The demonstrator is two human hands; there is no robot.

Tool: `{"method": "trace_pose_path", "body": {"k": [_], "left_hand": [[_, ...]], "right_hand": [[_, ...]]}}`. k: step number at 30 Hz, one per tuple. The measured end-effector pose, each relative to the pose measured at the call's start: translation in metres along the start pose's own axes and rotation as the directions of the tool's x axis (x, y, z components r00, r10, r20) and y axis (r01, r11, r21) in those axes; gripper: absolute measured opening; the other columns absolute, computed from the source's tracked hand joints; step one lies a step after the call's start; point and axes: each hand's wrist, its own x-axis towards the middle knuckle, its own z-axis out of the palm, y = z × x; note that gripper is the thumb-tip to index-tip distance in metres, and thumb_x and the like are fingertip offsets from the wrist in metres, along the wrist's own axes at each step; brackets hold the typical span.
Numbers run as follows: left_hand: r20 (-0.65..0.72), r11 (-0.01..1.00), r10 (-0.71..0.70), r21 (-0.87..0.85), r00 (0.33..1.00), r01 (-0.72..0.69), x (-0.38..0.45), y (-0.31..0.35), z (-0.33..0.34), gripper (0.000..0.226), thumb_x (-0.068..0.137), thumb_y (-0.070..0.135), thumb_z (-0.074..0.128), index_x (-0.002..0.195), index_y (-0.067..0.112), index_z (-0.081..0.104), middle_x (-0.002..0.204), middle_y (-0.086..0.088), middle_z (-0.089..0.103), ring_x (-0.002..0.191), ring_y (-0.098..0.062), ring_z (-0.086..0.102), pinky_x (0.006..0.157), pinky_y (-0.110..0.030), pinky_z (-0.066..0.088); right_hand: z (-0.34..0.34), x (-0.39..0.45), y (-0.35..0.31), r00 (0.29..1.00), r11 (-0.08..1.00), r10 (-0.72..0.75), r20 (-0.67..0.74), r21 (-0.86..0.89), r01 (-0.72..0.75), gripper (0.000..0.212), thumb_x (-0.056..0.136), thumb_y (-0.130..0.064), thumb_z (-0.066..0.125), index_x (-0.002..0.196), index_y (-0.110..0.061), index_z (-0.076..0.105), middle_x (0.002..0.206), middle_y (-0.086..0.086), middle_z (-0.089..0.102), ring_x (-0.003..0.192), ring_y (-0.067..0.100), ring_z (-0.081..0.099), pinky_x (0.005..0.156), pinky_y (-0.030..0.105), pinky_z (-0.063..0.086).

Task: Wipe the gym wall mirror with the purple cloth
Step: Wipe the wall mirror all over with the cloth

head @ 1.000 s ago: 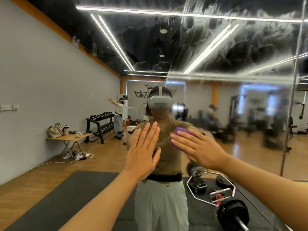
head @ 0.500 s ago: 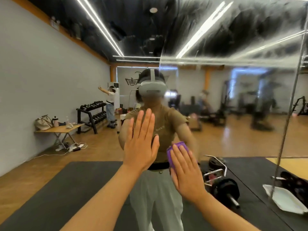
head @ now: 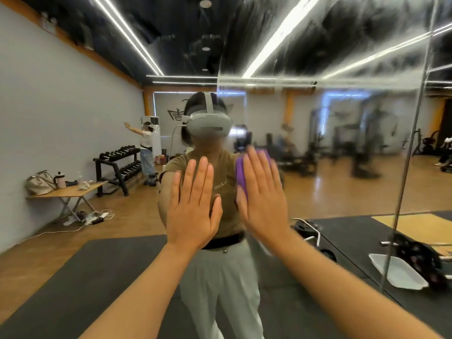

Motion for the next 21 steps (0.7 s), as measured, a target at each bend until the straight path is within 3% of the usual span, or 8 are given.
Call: {"method": "trace_pose_path", "body": {"k": [4, 7, 11, 15, 18, 21], "left_hand": [[-0.017, 1.000, 0.007, 0.008, 1.000, -0.007, 0.002, 0.001, -0.001, 0.065, 0.102, 0.031, 0.040, 0.157, 0.003, 0.022, 0.165, -0.012, 0.017, 0.154, -0.027, 0.012, 0.127, -0.044, 0.004], [-0.022, 1.000, 0.003, 0.015, 1.000, -0.002, 0.001, 0.000, -0.001, 0.064, 0.101, 0.031, 0.041, 0.156, 0.003, 0.025, 0.164, -0.013, 0.020, 0.154, -0.026, 0.013, 0.127, -0.044, 0.004], [-0.013, 1.000, 0.002, -0.004, 1.000, -0.002, 0.000, 0.000, -0.002, 0.062, 0.103, 0.032, 0.036, 0.156, 0.003, 0.022, 0.165, -0.011, 0.018, 0.154, -0.026, 0.014, 0.127, -0.043, 0.003], [-0.006, 1.000, -0.003, -0.002, 1.000, 0.003, -0.001, 0.001, -0.001, 0.062, 0.103, 0.031, 0.038, 0.157, 0.004, 0.023, 0.165, -0.012, 0.018, 0.154, -0.029, 0.016, 0.126, -0.046, 0.008], [-0.016, 1.000, 0.001, 0.013, 1.000, -0.001, -0.001, 0.000, -0.001, 0.061, 0.104, 0.031, 0.037, 0.157, 0.004, 0.024, 0.165, -0.014, 0.022, 0.153, -0.030, 0.018, 0.126, -0.048, 0.011], [-0.007, 1.000, 0.001, 0.005, 1.000, -0.001, -0.003, 0.001, 0.000, 0.062, 0.104, 0.032, 0.036, 0.158, 0.005, 0.021, 0.165, -0.013, 0.019, 0.153, -0.030, 0.018, 0.126, -0.049, 0.012]], "right_hand": [[-0.008, 0.093, 0.012, 0.990, 1.000, 0.028, -0.135, -0.002, -0.028, 0.058, 0.101, -0.023, 0.042, 0.151, 0.005, 0.036, 0.159, 0.023, 0.033, 0.150, 0.033, 0.025, 0.126, 0.040, 0.010], [0.000, 0.083, 0.004, 0.975, 0.995, 0.098, -0.198, 0.017, -0.096, 0.057, 0.100, -0.019, 0.043, 0.151, 0.005, 0.036, 0.159, 0.023, 0.033, 0.150, 0.034, 0.026, 0.127, 0.040, 0.009], [0.018, -0.030, -0.020, 0.999, 0.998, 0.000, -0.051, 0.061, 0.003, 0.062, 0.099, -0.023, 0.046, 0.155, -0.002, 0.028, 0.162, 0.018, 0.028, 0.153, 0.031, 0.021, 0.126, 0.043, 0.011], [0.028, -0.161, -0.022, 0.973, 0.984, -0.151, 0.173, -0.065, 0.164, 0.069, 0.100, -0.029, 0.044, 0.160, -0.009, 0.016, 0.169, 0.007, 0.011, 0.155, 0.024, 0.015, 0.126, 0.041, 0.013], [0.024, -0.176, -0.012, 0.958, 0.978, -0.171, 0.230, -0.082, 0.194, 0.069, 0.101, -0.031, 0.044, 0.161, -0.011, 0.016, 0.169, 0.005, 0.010, 0.155, 0.021, 0.015, 0.127, 0.040, 0.013], [0.010, -0.123, -0.002, 0.973, 0.985, -0.151, 0.176, -0.055, 0.163, 0.073, 0.097, -0.029, 0.050, 0.160, -0.009, 0.018, 0.168, 0.007, 0.015, 0.155, 0.023, 0.017, 0.127, 0.041, 0.011]]}}
